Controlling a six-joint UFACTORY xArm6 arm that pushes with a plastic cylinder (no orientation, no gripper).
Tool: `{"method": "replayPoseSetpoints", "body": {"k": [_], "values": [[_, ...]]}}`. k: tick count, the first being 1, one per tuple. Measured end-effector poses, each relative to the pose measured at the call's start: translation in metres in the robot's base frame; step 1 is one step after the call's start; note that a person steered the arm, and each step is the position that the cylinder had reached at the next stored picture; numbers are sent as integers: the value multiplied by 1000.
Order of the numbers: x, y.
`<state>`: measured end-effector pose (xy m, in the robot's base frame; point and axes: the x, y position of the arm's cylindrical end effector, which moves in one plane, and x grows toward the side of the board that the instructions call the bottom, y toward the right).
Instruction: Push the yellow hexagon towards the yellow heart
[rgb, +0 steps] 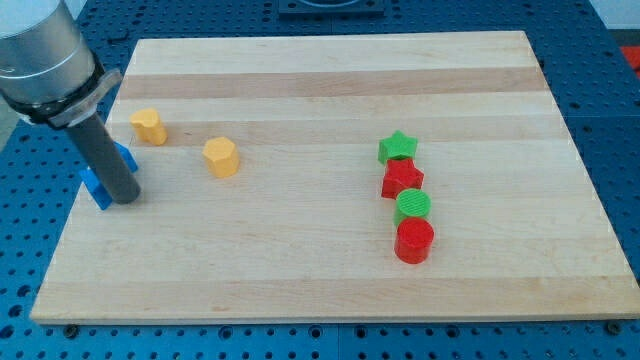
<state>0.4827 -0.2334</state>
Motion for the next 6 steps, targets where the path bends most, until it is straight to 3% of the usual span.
{"method": "replayPoseSetpoints", "body": {"k": [3, 6], "values": [[-2, 116], [-43, 92]]}}
